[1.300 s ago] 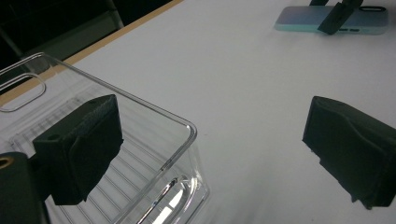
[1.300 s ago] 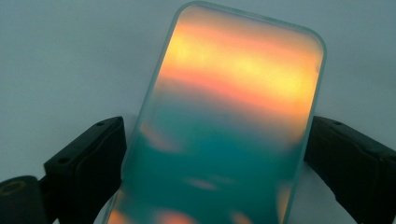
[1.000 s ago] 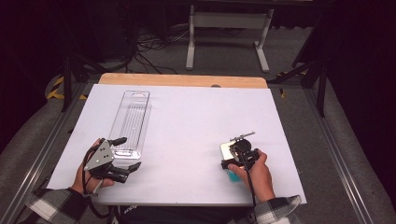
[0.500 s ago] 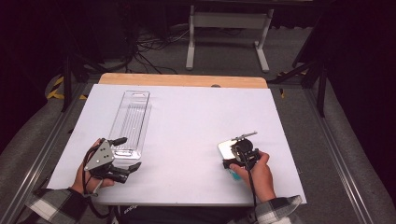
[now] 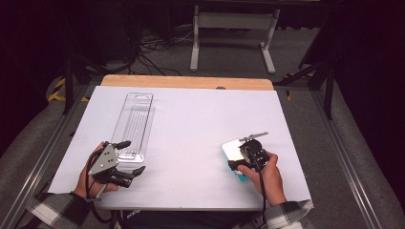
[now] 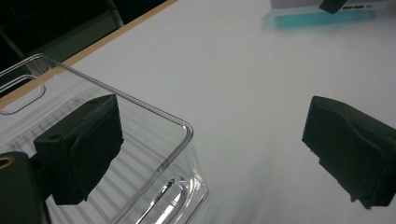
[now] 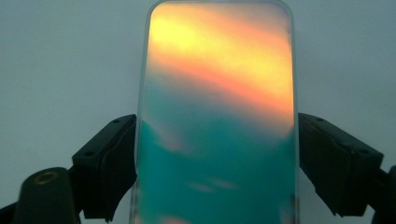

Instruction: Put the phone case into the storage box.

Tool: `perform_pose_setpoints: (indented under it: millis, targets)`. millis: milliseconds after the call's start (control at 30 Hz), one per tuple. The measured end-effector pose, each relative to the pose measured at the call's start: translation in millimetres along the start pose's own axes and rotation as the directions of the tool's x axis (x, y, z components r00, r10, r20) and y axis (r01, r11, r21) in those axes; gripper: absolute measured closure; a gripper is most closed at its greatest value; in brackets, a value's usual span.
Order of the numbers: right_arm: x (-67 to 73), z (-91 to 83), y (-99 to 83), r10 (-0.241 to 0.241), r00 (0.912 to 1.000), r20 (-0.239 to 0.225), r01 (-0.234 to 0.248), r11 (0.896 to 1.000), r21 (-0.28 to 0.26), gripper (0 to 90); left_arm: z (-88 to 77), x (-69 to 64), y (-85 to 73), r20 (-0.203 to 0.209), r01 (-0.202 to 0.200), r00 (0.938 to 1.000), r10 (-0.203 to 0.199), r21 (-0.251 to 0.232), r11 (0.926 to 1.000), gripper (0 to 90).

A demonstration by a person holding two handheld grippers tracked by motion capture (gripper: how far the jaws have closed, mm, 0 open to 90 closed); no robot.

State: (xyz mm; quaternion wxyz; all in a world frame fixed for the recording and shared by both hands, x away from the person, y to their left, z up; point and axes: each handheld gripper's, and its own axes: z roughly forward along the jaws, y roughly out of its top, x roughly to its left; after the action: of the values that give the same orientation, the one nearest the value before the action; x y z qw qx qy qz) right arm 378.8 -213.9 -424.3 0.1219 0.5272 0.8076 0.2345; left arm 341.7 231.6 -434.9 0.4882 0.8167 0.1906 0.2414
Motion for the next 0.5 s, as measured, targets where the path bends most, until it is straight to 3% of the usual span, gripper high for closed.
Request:
perform_pose_setpoints:
  millis: [100,400,500]
  targets:
    - [-0.9,-2.8,1.1,0.001,0.9996,-0.026,-0.001,1.000,-0.002,16.6,0.9,-0.8,0.4,-0.007,-0.007,1.0000,0.007,0.001,1.0000,5.4]
    - [-0.3,-10.9,6.2,-0.006,0.9936,-0.113,0.004,1.000,-0.022,16.6,5.4,-6.6,4.1,-0.040,-0.081,0.9959,0.081,0.005,0.9967,6.5]
    - [3.3,-11.6,9.8,-0.025,0.9932,-0.114,0.022,0.999,-0.031,16.6,7.1,-7.5,5.0,-0.044,-0.100,0.9939,0.101,0.012,0.9949,7.1]
